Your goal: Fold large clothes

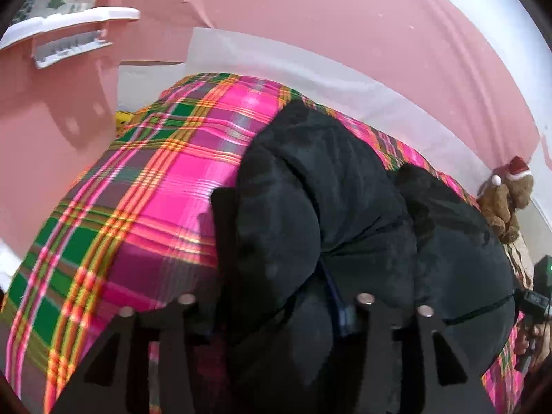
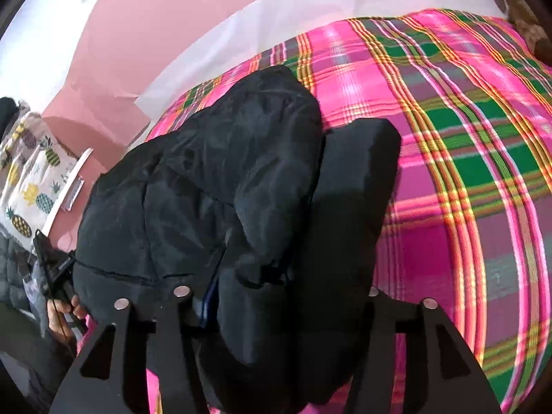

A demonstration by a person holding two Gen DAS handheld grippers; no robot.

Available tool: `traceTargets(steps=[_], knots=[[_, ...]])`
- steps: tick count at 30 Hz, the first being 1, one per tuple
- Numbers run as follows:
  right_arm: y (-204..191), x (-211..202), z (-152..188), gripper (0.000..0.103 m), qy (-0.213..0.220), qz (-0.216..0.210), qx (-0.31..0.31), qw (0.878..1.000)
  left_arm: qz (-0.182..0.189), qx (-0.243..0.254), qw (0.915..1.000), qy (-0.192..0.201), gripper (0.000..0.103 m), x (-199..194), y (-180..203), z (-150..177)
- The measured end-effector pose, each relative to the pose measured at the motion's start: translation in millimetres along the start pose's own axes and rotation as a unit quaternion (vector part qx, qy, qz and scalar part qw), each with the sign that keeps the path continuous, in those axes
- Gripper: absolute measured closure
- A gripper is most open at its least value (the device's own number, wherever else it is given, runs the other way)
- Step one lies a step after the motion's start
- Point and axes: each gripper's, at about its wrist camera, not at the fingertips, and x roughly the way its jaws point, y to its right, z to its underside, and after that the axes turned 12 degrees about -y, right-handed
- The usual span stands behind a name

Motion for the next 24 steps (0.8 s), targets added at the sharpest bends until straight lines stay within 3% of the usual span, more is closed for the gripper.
traceTargets(steps=[7, 11, 14, 17, 20, 24], knots=[[-13.7, -41.9, 12.1, 0.042, 0.016, 0.046, -0.015, 0.999, -0.051, -0.015, 0.9975, 0.046, 0.042, -53.6, -7.9, -6.3], [-26.1, -65.2, 12.3, 0.042, 0.066, 0.097, -0.021, 0.993, -0.048, 0.005, 0.9971, 0.059, 0.042, -70.5, 8.9, -11.4], [-46.1, -63.4, 4.6, 0.042, 0.079, 0.097, -0.042, 0.991, -0.032, 0.039, 0.9972, 0.055, 0.042, -62.8, 33.3, -12.1], [-62.6, -39.5, -8.9, 0.042, 0.062, 0.11, -0.065, 0.99, -0.035, 0.068, 0.9964, 0.037, 0.042, -35.2, 54.7, -15.3], [-57.4, -5.2, -24.1, 0.042, 0.028, 0.13, -0.062, 0.989, -0.058, 0.071, 0.9957, 0.01, 0.042, 1.1, 54.9, -19.5], [-40.7, 22.5, -31.2, 0.042, 0.012, 0.15, -0.063, 0.987, -0.053, 0.069, 0.9959, 0.024, 0.041, 15.2, 50.9, -19.8]])
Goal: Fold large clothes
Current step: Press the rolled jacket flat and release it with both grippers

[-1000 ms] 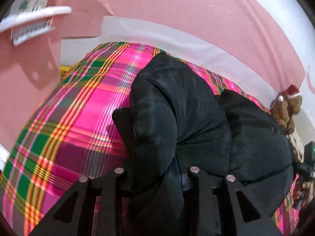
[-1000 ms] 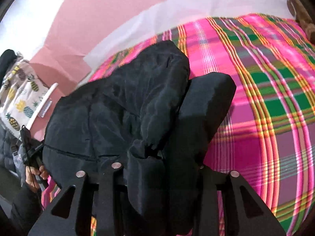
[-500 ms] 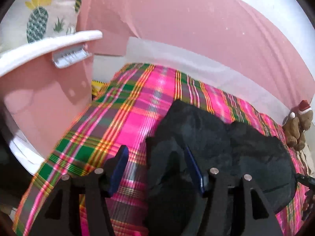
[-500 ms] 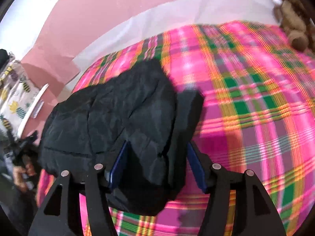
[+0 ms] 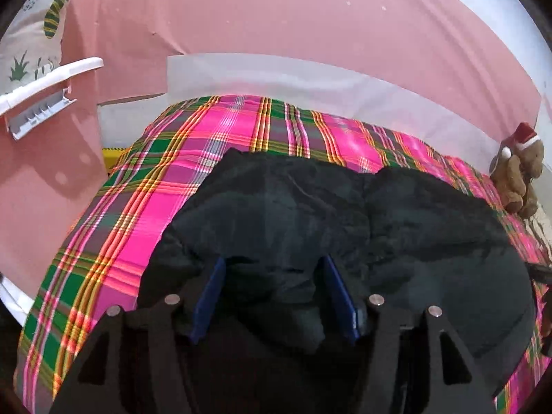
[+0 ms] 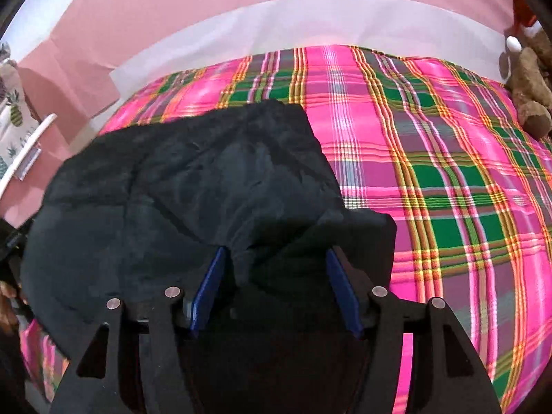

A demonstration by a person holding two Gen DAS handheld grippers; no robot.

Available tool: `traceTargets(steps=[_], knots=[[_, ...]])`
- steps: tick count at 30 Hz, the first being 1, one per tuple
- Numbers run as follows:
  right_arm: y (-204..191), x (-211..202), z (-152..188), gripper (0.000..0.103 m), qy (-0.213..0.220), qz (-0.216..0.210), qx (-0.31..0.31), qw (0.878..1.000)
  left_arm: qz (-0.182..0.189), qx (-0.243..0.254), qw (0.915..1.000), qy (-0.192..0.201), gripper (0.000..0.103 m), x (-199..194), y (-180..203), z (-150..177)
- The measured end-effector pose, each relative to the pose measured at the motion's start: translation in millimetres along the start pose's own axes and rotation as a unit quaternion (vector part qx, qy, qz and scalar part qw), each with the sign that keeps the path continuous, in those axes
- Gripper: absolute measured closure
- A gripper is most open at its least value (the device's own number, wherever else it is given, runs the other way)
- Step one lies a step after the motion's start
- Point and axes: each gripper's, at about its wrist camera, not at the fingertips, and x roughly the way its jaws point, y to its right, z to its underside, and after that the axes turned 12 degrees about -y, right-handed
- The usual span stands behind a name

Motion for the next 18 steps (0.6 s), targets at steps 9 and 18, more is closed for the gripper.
traceTargets(steps=[9, 18], knots=[[-4.6, -23.0, 6.0, 0.042, 0.01, 0.023, 0.008, 1.0, -0.021, 0.005, 0.9998, -0.004, 0.04, -14.5, 9.0, -0.1], [-35.3, -81.8, 64.0, 0.042, 0.055, 0.001, -0.031, 0.998, 0.009, 0.015, 0.9994, 0.03, 0.04, -86.1, 40.5, 50.4]])
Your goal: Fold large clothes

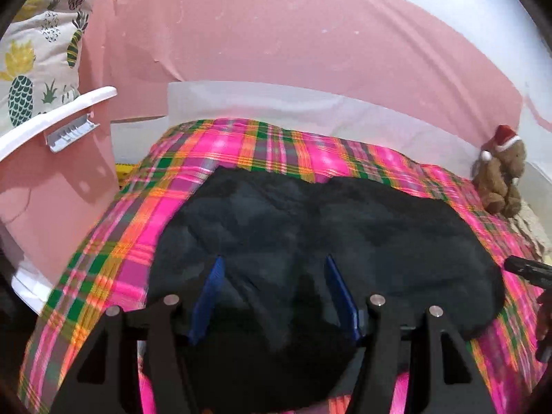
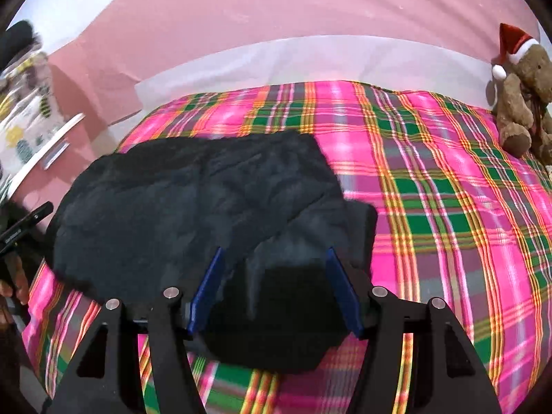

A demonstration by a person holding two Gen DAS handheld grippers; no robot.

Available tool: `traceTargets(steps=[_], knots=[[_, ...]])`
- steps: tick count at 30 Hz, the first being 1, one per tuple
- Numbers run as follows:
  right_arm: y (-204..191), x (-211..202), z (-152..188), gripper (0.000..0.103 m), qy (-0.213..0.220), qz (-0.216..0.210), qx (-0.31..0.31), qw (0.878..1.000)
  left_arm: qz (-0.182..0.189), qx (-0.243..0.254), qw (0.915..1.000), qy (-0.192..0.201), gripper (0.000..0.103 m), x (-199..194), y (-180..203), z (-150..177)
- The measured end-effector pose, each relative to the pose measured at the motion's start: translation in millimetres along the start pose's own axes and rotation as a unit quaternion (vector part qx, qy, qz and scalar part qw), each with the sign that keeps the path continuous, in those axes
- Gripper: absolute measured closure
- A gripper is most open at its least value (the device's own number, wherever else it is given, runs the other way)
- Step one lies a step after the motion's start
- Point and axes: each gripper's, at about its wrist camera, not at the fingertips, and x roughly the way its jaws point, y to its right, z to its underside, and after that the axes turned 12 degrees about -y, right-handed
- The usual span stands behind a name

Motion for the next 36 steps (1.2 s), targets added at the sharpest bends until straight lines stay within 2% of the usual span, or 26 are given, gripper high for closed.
traceTargets(steps=[4, 6, 9, 13, 21, 26, 31, 36], knots=[[-15.4, 19.9, 15.5, 0.042, -0.028, 0.008, -0.025, 0.999, 0.02, 0.027, 0.9991, -0.025, 0.04, 11.5, 29.5, 21.2], [-16.2, 33.6, 15.1, 0.042, -0.042, 0.019, -0.027, 0.999, 0.01, 0.035, 0.9986, -0.04, 0.037, 27.1, 39.5, 23.5], [-19.4, 44.2, 10.8, 0.041, -0.042, 0.033, -0.039, 0.998, 0.01, 0.024, 0.999, -0.037, 0.03, 41.5, 38.9, 20.0], [-19.8, 41.9, 11.2, 0.041, -0.039, 0.038, -0.04, 0.998, 0.013, 0.008, 0.9992, -0.038, 0.029, 40.5, 36.7, 20.6], [-33.1, -10.2, 38.2, 0.041, -0.009, 0.001, -0.029, 1.0, -0.019, 0.008, 0.9992, -0.035, 0.029, -7.6, 52.4, 39.2], [-48.0, -51.4, 67.5, 0.041, 0.016, -0.01, -0.024, 1.0, -0.016, -0.003, 0.9996, -0.025, 0.029, -52.6, 68.4, 64.0], [-59.3, -89.4, 104.2, 0.041, 0.032, -0.02, -0.024, 0.999, -0.015, -0.006, 0.9998, -0.013, 0.02, -96.4, 87.4, 95.9], [-66.4, -119.5, 140.3, 0.041, 0.042, -0.03, -0.031, 0.998, -0.014, 0.006, 0.9998, -0.013, 0.017, -125.2, 107.0, 129.8]])
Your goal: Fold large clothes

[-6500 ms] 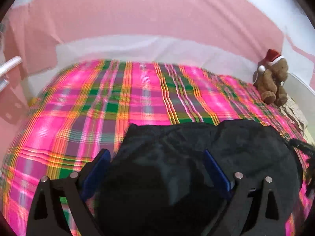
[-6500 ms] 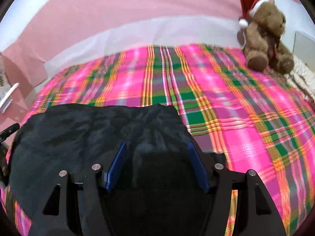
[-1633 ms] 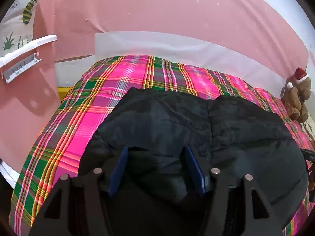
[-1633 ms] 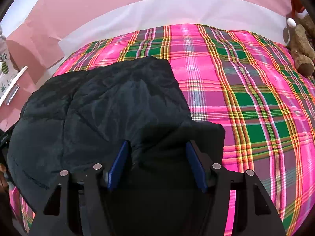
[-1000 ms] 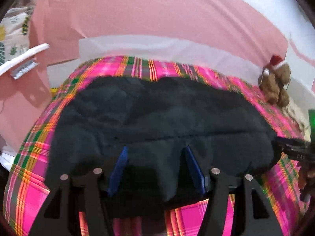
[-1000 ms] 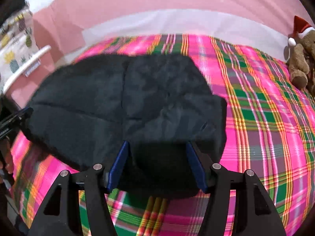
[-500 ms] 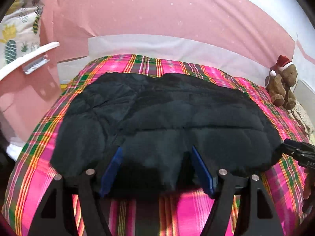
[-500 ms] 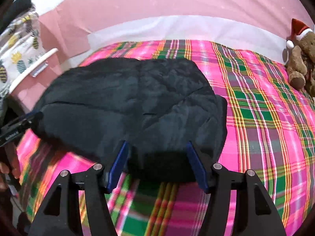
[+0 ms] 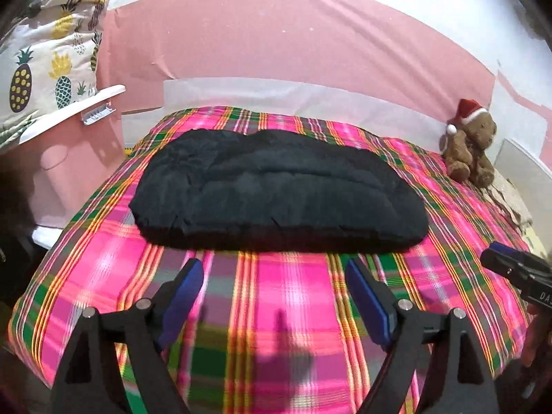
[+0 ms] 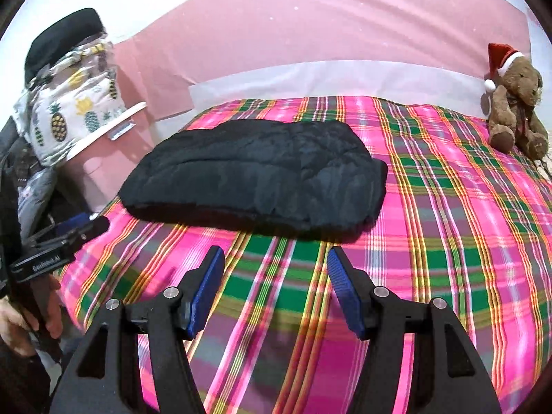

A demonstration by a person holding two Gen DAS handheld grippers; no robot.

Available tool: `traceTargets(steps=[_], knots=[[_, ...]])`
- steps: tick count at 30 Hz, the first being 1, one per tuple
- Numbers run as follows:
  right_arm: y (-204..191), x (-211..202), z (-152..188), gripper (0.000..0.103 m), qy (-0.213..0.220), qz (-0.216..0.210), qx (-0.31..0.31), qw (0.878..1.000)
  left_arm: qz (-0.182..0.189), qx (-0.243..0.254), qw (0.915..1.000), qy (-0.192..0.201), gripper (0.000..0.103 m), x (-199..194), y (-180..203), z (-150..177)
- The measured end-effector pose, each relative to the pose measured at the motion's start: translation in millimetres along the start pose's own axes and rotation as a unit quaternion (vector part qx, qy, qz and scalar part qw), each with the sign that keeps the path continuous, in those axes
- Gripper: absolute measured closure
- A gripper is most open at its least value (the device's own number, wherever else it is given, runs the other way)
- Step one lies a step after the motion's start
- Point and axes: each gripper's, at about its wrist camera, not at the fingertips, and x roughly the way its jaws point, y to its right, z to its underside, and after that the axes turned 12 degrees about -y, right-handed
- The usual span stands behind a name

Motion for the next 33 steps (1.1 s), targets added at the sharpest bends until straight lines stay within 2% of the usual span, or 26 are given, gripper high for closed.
traceTargets(steps=[6, 13, 20, 27, 33], knots=[[-12.6, -30.7, 35.0, 0.041, 0.01, 0.008, -0.003, 1.0, 0.005, 0.003, 1.0, -0.007, 0.014, -25.4, 17.4, 40.6], [-25.7, -51.0, 66.6, 0.041, 0.017, 0.03, -0.018, 0.999, 0.002, 0.004, 1.0, -0.008, 0.013, -47.5, 30.2, 70.2], [-30.9, -51.5, 74.3, 0.04, 0.013, 0.038, -0.026, 0.999, -0.015, 0.011, 0.9998, 0.006, 0.009, -57.5, 37.4, 72.3], [-29.5, -38.3, 71.4, 0.04, -0.003, 0.042, -0.029, 0.999, -0.035, -0.004, 0.9994, -0.008, 0.007, -46.2, 33.4, 67.9], [-29.4, -29.7, 70.2, 0.04, -0.012, 0.045, -0.029, 0.998, -0.036, -0.013, 0.9991, -0.019, 0.007, -37.6, 28.8, 68.0]])
